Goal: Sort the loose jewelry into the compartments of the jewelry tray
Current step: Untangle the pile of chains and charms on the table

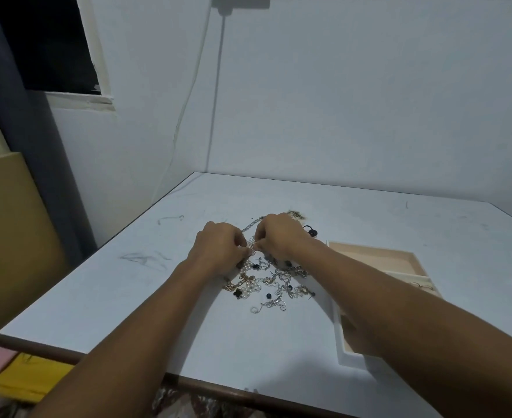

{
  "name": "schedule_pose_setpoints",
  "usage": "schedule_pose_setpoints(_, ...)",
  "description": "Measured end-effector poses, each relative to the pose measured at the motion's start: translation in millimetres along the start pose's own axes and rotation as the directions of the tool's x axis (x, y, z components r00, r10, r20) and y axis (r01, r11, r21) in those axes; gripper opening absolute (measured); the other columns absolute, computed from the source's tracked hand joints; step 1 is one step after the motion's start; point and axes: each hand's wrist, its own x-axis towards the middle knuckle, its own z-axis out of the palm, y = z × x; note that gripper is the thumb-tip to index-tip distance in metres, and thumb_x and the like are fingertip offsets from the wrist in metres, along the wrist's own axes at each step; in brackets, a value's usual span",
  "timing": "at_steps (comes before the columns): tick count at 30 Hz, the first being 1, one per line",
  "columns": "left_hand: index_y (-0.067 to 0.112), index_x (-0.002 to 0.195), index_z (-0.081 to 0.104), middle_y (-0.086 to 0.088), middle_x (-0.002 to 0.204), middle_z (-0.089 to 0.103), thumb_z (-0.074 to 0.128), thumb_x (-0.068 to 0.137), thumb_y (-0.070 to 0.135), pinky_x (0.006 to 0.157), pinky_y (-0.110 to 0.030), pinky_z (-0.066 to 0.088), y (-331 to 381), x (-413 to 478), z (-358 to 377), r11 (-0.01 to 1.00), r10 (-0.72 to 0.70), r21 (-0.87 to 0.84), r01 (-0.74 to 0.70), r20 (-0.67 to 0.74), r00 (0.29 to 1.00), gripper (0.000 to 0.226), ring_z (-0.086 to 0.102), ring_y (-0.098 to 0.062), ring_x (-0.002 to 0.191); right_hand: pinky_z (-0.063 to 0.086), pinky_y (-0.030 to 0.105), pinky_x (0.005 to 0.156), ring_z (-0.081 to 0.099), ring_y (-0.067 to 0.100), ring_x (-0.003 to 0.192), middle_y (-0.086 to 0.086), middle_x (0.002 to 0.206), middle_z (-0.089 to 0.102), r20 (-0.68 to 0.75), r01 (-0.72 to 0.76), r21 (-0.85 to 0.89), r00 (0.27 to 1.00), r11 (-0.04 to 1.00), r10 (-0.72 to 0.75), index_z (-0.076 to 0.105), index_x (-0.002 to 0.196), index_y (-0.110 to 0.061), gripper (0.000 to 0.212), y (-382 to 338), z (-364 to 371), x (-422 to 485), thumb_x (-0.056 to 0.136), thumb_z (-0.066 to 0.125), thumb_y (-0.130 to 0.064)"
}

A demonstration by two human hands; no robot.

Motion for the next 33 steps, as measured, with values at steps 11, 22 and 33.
schedule_pose_setpoints(11,0.031,0.071,0.062,0.007,0.083,0.067,0.073,0.077,0.039,0.076,-0.035,0.053,2.5,5.7,1.4,0.999,0.041,0.033,-0.042,0.042,0.998,0.014,0.062,-0.017,0.086,0.044,0.042,0.090,0.055,0.027,0.106,0.006,0.110,0.063,0.094,-0.002,-0.058,0.996,0.998,0.007,0.049,0.100,-0.018,0.014,-0.2,-4.4,0.9,0.092,0.058,-0.023)
schedule_pose_setpoints(22,0.021,0.096,0.064,0.004,0.087,0.065,0.075,0.079,0.022,0.063,-0.019,0.043,9.1,1.2,-13.6,0.984,0.051,-0.167,-0.064,-0.082,0.995,0.020,0.062,-0.014,0.083,0.048,0.039,0.093,0.058,0.024,0.105,0.003,0.111,0.066,0.023,0.029,0.028,0.999,0.999,-0.030,0.065,0.110,-0.019,0.025,15.3,-19.6,-1.4,0.089,0.062,-0.032)
schedule_pose_setpoints(33,0.003,0.098,0.068,-0.002,0.082,0.069,0.076,0.078,0.005,0.070,-0.024,0.050,50.0,-29.8,-25.4,0.493,-0.023,-0.857,0.149,0.158,0.987,0.022,0.064,-0.010,0.072,0.049,0.024,0.057,0.056,0.012,0.058,0.005,0.072,0.064,0.002,-0.035,0.632,0.999,0.774,0.043,0.071,0.096,-0.004,0.013,53.8,-65.1,-64.8,0.085,0.070,-0.011)
